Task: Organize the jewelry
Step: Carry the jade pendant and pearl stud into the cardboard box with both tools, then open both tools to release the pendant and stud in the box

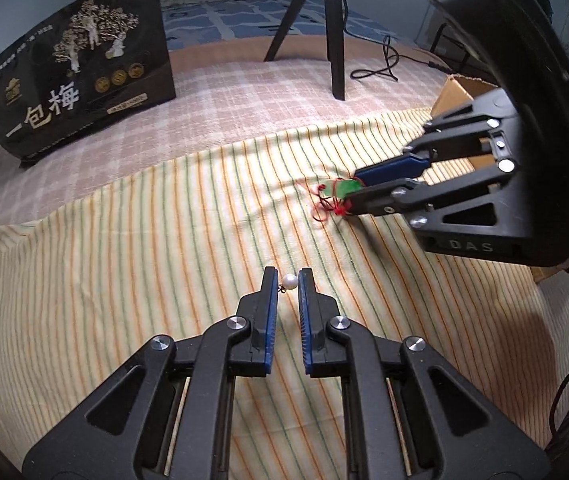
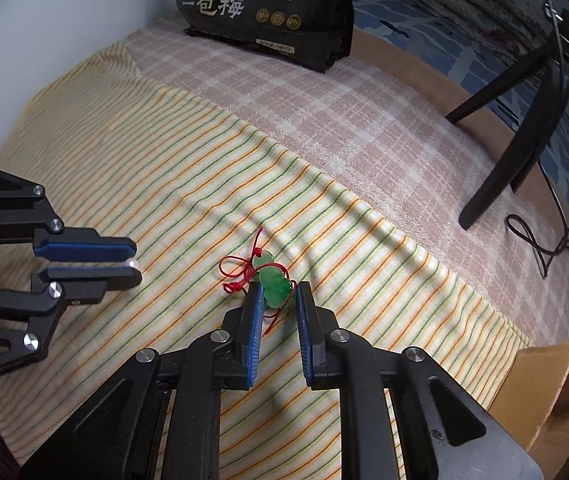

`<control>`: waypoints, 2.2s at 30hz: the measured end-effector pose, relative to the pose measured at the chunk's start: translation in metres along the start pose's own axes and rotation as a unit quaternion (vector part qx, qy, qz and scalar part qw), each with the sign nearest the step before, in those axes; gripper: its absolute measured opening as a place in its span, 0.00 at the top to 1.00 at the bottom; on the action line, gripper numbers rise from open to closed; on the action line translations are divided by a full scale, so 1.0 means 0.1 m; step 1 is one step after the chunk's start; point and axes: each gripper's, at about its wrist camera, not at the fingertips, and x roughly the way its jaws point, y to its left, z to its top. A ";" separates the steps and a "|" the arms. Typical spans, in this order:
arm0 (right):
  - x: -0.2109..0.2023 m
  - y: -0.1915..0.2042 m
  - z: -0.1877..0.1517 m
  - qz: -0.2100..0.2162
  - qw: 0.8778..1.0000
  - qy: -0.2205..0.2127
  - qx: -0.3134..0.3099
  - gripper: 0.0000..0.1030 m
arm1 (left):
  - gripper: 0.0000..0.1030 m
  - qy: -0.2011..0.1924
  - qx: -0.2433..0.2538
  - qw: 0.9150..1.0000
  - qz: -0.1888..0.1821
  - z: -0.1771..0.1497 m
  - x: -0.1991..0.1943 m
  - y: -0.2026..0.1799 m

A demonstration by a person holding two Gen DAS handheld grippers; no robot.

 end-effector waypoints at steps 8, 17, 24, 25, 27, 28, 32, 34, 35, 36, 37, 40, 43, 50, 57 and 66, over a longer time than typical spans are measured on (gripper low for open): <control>-0.38 0.03 -0.17 -0.009 0.999 -0.034 0.029 0.86 | 0.92 -0.022 -0.002 1.000 0.001 -0.01 -0.28 -0.06; -0.91 0.08 -0.50 -0.019 0.996 -0.070 0.059 0.86 | 0.92 -0.059 0.008 0.998 -0.016 0.06 -0.66 -0.38; -1.40 -0.06 -0.97 -0.045 0.990 -0.093 0.097 0.86 | 0.92 -0.083 0.020 0.995 -0.046 0.21 -0.80 -0.79; -1.46 -0.08 -1.04 -0.048 0.989 -0.095 0.104 0.86 | 0.92 -0.085 0.023 0.995 -0.051 0.24 -0.79 -0.88; -1.61 -0.15 -1.19 -0.058 0.986 -0.099 0.119 0.86 | 0.92 -0.088 0.029 0.994 -0.058 0.28 -0.79 -1.00; -1.66 -0.19 -1.24 -0.063 0.985 -0.101 0.125 0.86 | 0.92 -0.089 0.032 0.994 -0.062 0.30 -0.78 -1.07; -1.87 -0.37 -1.53 -0.096 0.978 -0.105 0.156 0.86 | 0.92 -0.094 0.034 0.992 -0.077 0.39 -0.74 -1.27; -1.92 -0.44 -1.63 -0.111 0.974 -0.104 0.166 0.86 | 0.92 -0.096 0.035 0.991 -0.085 0.46 -0.70 -1.38; -1.96 -0.49 -1.71 -0.117 0.972 -0.103 0.175 0.86 | 0.92 -0.097 0.036 0.991 -0.088 0.48 -0.69 -1.41; -1.98 -0.51 -1.75 -0.120 0.971 -0.102 0.180 0.86 | 0.92 -0.098 0.038 0.990 -0.091 0.53 -0.66 -1.47; -2.00 -0.54 -1.81 -0.126 0.969 -0.101 0.186 0.86 | 0.92 -0.099 0.038 0.990 -0.093 0.55 -0.65 -1.51; -2.04 -0.62 -1.93 -0.144 0.964 -0.099 0.199 0.86 | 0.92 -0.101 0.039 0.989 -0.098 0.66 -0.58 -1.61; -2.04 -0.72 -2.01 -0.148 0.961 -0.098 0.211 0.86 | 0.92 -0.103 0.045 0.989 -0.099 0.77 -0.50 -1.75; -2.02 -0.81 -2.14 -0.158 0.959 -0.092 0.218 0.86 | 0.92 -0.099 0.057 0.988 -0.104 0.95 -0.31 -2.03; -2.05 -0.92 -2.27 -0.160 0.955 -0.092 0.233 0.86 | 0.92 -0.091 0.069 0.988 -0.103 1.05 -0.14 -2.26; -2.02 -0.99 -2.30 -0.153 0.954 -0.092 0.241 0.86 | 0.92 -0.085 0.074 0.988 -0.102 1.17 0.01 -2.37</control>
